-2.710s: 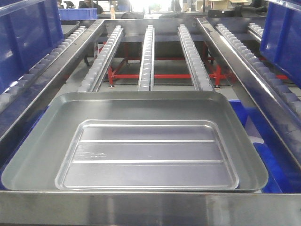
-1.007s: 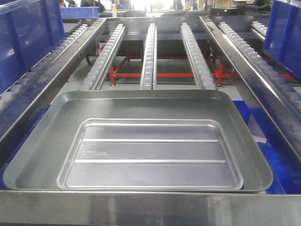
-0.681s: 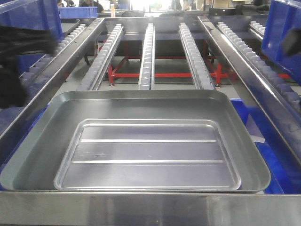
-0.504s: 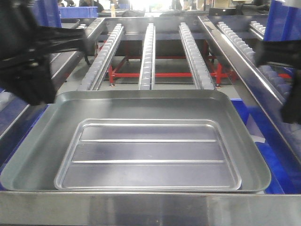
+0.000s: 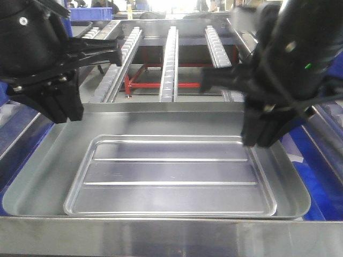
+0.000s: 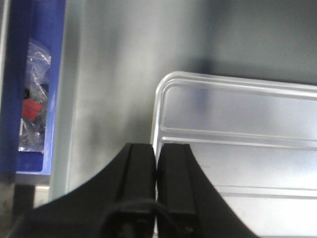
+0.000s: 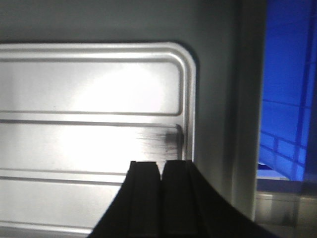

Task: Grab silver tray and place in blue box
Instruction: 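Lower both grippers, open, to the tray's two side rims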

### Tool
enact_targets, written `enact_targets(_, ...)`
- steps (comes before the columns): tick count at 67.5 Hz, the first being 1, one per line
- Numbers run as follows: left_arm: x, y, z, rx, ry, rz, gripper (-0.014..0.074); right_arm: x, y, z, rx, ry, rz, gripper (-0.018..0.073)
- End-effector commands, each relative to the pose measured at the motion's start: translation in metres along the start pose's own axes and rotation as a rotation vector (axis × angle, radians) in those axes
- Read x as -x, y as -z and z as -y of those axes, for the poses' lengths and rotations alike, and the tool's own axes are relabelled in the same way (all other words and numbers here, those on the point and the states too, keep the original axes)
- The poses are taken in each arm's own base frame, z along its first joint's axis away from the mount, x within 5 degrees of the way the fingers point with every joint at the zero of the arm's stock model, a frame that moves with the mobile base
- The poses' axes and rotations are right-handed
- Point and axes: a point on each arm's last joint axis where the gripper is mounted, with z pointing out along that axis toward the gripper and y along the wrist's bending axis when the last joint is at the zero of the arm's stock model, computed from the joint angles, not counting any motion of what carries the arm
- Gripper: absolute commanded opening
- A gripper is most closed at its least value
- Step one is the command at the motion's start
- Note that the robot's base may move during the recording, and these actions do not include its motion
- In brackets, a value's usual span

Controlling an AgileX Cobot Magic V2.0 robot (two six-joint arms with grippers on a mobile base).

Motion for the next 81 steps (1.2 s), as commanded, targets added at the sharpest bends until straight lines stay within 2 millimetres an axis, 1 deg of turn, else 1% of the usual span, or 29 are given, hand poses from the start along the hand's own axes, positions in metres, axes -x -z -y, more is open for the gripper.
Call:
enact_targets(1, 0.011, 0.008, 0.009, -0.065, -0.007, 0.069, -0.0007, 0.010, 0.009, -0.006, 0.036, 0.000, 0.054, 0.0076)
enact_targets(9, 0.005, -0.005, 0.014, -0.048, -0.044, 0.030, -0.0007, 0.009, 0.008, -0.005, 0.016, 0.000, 0.035, 0.0076)
enact_targets(13, 0.002, -0.010, 0.015, -0.032, -0.079, 0.012, -0.0007, 0.009, 0.008, -0.005, 0.019, 0.000, 0.038, 0.0076)
enact_targets(20, 0.000, -0.015, 0.017, -0.034, -0.076, -0.002, -0.0007, 0.009, 0.008, -0.004, 0.015, 0.001, 0.034, 0.0076)
enact_targets(36, -0.003, -0.017, 0.014, 0.004, -0.073, -0.037, -0.0007, 0.010, 0.008, -0.003, 0.000, 0.026, 0.048, 0.0076)
enact_targets(72, -0.003, -0.018, 0.016, -0.015, -0.066, -0.029, -0.0007, 0.010, 0.008, -0.002, -0.005, 0.026, 0.044, 0.0076)
enact_targets(75, -0.003, -0.019, 0.016, -0.013, -0.067, -0.032, 0.0008, 0.010, 0.008, -0.002, -0.005, 0.026, 0.044, 0.0079)
enact_targets(81, -0.005, -0.024, 0.017, -0.009, -0.057, -0.051, 0.0124, 0.010, 0.008, -0.002, -0.005, 0.026, 0.044, 0.0104)
